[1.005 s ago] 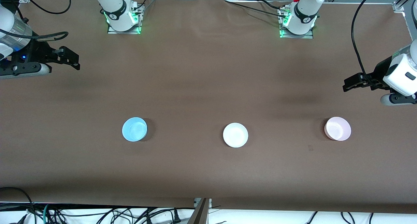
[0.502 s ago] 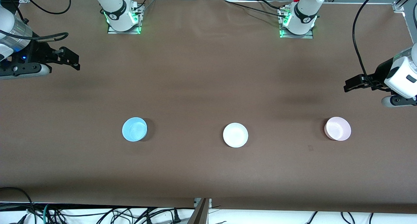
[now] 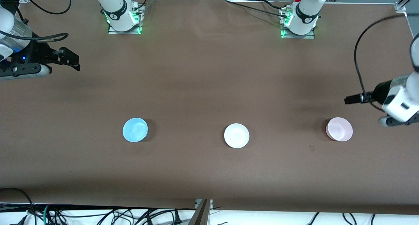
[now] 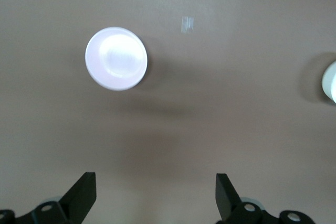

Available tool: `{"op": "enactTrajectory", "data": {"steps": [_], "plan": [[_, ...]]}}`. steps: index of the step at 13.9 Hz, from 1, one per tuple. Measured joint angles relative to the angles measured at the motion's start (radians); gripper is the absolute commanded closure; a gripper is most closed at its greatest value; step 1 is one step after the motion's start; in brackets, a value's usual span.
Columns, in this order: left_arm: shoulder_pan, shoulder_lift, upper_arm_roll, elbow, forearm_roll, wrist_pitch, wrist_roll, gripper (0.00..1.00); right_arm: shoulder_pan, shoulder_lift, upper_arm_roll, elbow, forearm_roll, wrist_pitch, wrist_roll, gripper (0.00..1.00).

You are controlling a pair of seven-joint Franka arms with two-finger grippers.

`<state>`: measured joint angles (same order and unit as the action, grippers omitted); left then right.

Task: Stack pink and blue bowls on white bowl
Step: 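Move the left gripper toward the pale pink bowl, then lower the left gripper and grasp the pink bowl's rim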

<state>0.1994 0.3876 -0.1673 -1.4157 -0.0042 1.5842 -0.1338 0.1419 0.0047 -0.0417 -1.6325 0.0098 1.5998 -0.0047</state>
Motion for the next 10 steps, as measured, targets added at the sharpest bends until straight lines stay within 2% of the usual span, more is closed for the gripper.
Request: {"op": "enactTrajectory", "data": {"steps": [3, 5, 7, 10], "plan": [[0.020, 0.107, 0.051, -0.015, -0.004, 0.160, 0.136, 0.00, -0.001, 0.000, -0.001, 0.000, 0.000, 0.001, -0.001, 0.00], [0.031, 0.158, 0.100, -0.050, -0.049, 0.272, 0.232, 0.00, -0.001, 0.004, 0.000, 0.000, 0.000, 0.013, -0.003, 0.00], [0.037, 0.190, 0.142, -0.106, -0.114, 0.357, 0.316, 0.00, -0.001, 0.021, 0.000, 0.000, 0.002, 0.042, -0.003, 0.00], [0.039, 0.204, 0.181, -0.189, -0.136, 0.467, 0.412, 0.00, -0.001, 0.051, -0.001, 0.000, 0.002, 0.068, -0.003, 0.00]]}}
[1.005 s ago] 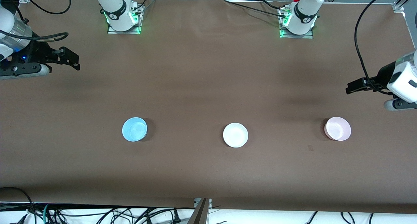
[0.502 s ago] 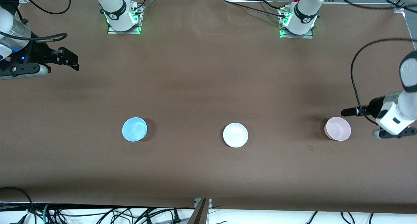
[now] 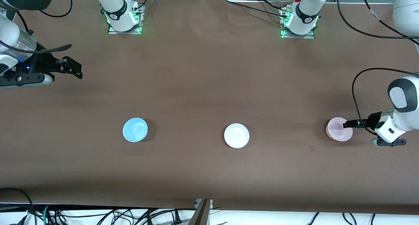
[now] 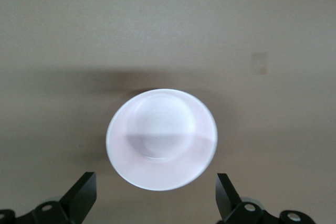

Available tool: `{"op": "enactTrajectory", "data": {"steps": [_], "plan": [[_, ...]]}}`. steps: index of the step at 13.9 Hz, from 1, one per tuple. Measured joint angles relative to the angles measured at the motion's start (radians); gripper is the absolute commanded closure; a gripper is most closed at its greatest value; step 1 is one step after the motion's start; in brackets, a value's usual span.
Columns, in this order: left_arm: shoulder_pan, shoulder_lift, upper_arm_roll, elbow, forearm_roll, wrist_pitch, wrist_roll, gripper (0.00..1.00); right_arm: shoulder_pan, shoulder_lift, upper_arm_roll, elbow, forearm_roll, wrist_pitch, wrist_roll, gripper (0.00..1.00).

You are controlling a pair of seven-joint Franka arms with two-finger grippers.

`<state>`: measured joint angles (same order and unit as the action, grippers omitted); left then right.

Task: Stack pink and blue bowls on white bowl
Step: 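Lower the left gripper and grasp the pink bowl's rim, then carry the pink bowl onto the white bowl with the left gripper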

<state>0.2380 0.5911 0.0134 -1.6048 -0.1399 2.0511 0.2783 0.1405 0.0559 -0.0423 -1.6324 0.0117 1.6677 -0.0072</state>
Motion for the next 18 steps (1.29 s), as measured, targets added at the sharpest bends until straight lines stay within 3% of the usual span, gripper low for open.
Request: {"op": "enactTrajectory", "data": {"steps": [5, 9, 12, 16, 18], "plan": [[0.024, 0.011, 0.012, -0.074, -0.044, 0.127, 0.092, 0.00, 0.002, 0.023, 0.005, 0.000, 0.001, -0.001, 0.000, 0.00], [0.028, 0.048, 0.013, -0.087, -0.100, 0.196, 0.137, 0.15, 0.003, 0.053, 0.006, 0.002, 0.001, -0.001, 0.000, 0.00], [0.028, 0.065, 0.013, -0.087, -0.100, 0.216, 0.142, 0.49, 0.003, 0.056, 0.007, 0.007, 0.001, -0.001, 0.000, 0.00], [0.028, 0.072, 0.013, -0.086, -0.100, 0.237, 0.167, 0.77, 0.010, 0.056, 0.011, 0.011, 0.002, 0.000, 0.000, 0.00], [0.028, 0.074, 0.021, -0.086, -0.100, 0.241, 0.182, 0.97, 0.032, 0.056, 0.016, 0.018, 0.004, 0.000, 0.001, 0.00]]}}
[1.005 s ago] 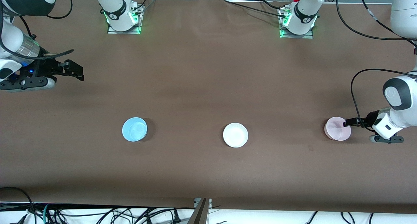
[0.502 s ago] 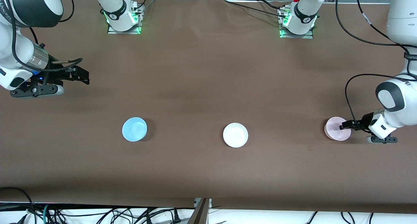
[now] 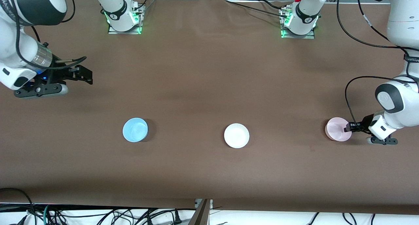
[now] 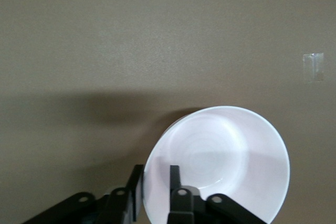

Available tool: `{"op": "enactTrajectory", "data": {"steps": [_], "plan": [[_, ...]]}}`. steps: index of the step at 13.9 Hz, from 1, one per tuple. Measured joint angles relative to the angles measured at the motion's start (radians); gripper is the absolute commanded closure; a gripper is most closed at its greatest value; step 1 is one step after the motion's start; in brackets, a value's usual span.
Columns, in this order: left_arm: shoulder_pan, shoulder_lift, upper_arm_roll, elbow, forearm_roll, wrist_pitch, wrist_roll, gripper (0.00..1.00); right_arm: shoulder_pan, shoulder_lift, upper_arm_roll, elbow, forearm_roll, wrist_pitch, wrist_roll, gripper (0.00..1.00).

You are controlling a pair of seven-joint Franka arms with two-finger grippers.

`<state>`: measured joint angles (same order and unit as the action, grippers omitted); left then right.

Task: Stack pink and blue bowls on white bowl
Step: 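Carry the pink bowl onto the white bowl with the left gripper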

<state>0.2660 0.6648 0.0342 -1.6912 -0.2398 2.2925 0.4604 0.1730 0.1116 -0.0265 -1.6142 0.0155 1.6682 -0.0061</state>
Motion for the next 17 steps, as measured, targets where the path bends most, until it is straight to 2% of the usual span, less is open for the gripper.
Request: {"op": "enactTrajectory", "data": {"steps": [1, 6, 9, 13, 17], "plan": [[0.001, 0.000, 0.006, 0.000, 0.000, 0.000, 0.003, 1.00, 0.016, 0.000, 0.001, 0.003, 0.000, 0.000, 0.002, 0.00], [0.003, -0.001, 0.006, 0.007, -0.006, -0.004, 0.005, 1.00, 0.043, 0.000, 0.000, 0.007, 0.000, 0.000, 0.009, 0.00], [-0.014, -0.011, -0.004, 0.023, -0.081, -0.052, -0.009, 1.00, 0.043, 0.000, 0.000, 0.007, 0.000, 0.002, 0.009, 0.00], [-0.132, -0.064, -0.036, 0.105, -0.094, -0.204, -0.232, 1.00, 0.042, 0.000, -0.001, 0.007, 0.002, 0.001, 0.009, 0.00], [-0.287, -0.072, -0.134, 0.139, -0.094, -0.171, -0.575, 1.00, 0.040, 0.000, -0.003, 0.007, 0.002, 0.002, 0.009, 0.00]]}}
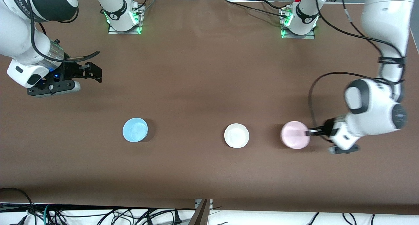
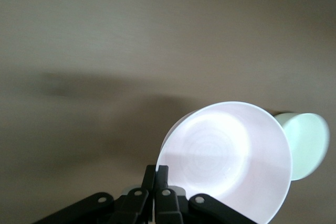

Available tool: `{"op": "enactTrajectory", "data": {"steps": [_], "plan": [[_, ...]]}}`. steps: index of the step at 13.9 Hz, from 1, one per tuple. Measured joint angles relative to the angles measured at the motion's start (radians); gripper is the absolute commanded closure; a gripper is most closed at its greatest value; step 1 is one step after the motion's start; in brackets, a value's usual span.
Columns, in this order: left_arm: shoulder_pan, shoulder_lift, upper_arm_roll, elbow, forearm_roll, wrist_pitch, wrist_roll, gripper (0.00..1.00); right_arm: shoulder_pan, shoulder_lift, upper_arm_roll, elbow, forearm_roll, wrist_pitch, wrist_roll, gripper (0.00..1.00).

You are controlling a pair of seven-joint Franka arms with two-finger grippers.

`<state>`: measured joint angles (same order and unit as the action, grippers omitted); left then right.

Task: Stack pink and blue bowls on white bowl
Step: 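Carry the pink bowl onto the white bowl with the left gripper, then open the left gripper while the right gripper reaches the blue bowl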

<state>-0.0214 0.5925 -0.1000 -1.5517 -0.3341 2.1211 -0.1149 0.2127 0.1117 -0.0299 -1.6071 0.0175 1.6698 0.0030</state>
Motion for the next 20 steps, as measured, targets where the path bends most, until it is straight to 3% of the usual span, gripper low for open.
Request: {"op": "enactTrajectory", "data": {"steps": [3, 6, 9, 16, 20], "plan": [[-0.134, 0.032, -0.011, 0.000, 0.000, 0.138, -0.194, 1.00, -0.009, 0.002, -0.007, 0.000, 0.000, -0.001, -0.003, 0.00], [-0.214, 0.061, -0.012, 0.000, 0.000, 0.191, -0.285, 1.00, -0.020, 0.056, -0.011, -0.004, 0.000, 0.002, -0.004, 0.00], [-0.236, 0.061, -0.011, 0.001, 0.000, 0.197, -0.296, 1.00, -0.021, 0.122, -0.010, 0.001, 0.000, 0.028, -0.005, 0.00], [-0.269, 0.111, -0.011, 0.001, 0.000, 0.268, -0.296, 1.00, -0.026, 0.137, -0.010, 0.014, 0.000, 0.072, -0.005, 0.00], [-0.280, 0.125, -0.010, 0.001, 0.000, 0.276, -0.296, 1.00, -0.025, 0.192, -0.009, 0.011, 0.030, 0.127, -0.005, 0.01]]}}
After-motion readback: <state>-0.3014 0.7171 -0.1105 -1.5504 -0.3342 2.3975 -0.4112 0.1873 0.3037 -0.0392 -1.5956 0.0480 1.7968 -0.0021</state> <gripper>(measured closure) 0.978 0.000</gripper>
